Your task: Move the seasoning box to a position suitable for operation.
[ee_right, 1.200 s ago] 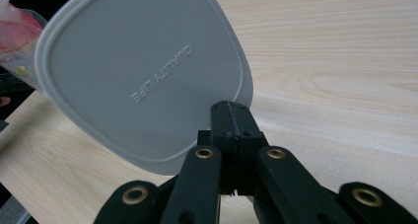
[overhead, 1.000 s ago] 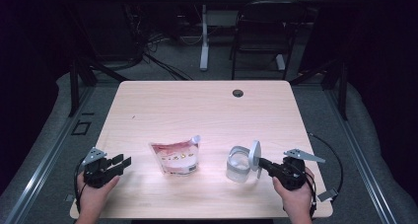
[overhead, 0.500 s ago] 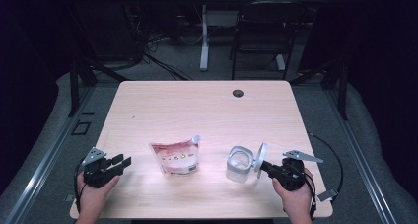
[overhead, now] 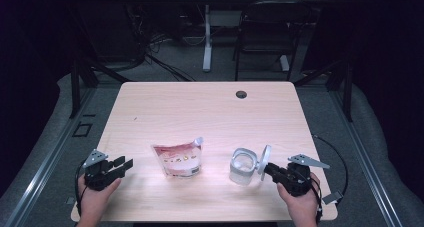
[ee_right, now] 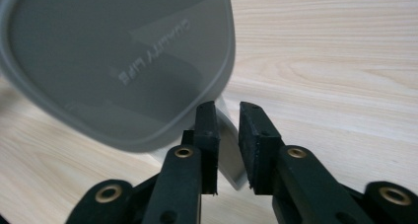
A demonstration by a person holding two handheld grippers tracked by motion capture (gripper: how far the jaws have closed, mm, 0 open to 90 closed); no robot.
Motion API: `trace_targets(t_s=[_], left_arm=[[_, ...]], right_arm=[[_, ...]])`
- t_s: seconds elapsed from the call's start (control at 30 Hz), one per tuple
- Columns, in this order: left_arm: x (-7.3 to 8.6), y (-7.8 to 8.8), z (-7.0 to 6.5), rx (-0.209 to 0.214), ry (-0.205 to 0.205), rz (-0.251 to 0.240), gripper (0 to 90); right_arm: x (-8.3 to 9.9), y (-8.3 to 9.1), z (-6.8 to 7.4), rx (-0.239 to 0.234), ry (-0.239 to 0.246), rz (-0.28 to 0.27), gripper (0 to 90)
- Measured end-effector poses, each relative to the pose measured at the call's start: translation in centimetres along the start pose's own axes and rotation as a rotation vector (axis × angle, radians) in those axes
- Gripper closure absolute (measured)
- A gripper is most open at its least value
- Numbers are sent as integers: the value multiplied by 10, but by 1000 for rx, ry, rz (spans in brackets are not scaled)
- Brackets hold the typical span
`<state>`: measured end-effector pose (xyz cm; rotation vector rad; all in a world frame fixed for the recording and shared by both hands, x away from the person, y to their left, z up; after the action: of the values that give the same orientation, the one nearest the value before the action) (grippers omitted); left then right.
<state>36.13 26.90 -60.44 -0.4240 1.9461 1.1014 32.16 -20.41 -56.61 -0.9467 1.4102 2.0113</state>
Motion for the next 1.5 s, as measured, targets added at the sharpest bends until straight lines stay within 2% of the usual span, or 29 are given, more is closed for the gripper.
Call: trace_targets(t_s=[0.2,0.57,0.73,0.93,1.07,1.23,1.5], left_arm=[[-1,-2,-1,7,0,-4,589],[-4,-5,-3,19,-2,-1,583],[-4,-7,-3,21,-6,2,583],[-4,-8,-3,22,-7,3,583],[-3,-7,-3,20,-4,2,583],[-1,-6,-3,17,-3,5,583],[0,-1,0,7,3,0,583]], right_arm=[[9,4,-3,39,48,8,707],[21,5,1,51,87,38,649],[26,1,4,75,126,56,633],[27,-9,3,98,132,61,605],[25,-14,3,96,121,52,597],[23,-18,4,105,130,48,604],[22,-23,4,88,138,59,638]])
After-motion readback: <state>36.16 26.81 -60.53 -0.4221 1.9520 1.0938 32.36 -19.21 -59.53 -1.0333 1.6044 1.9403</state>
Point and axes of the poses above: each handheld gripper's, and its own axes: y roughly backward along the jaws, x roughly out of its underside, z roughly to its left, the point moved 9 cm from there along -y, roughly forward along the jaws, and after that the axes turned 8 degrees about x, right-handed, at the moved point
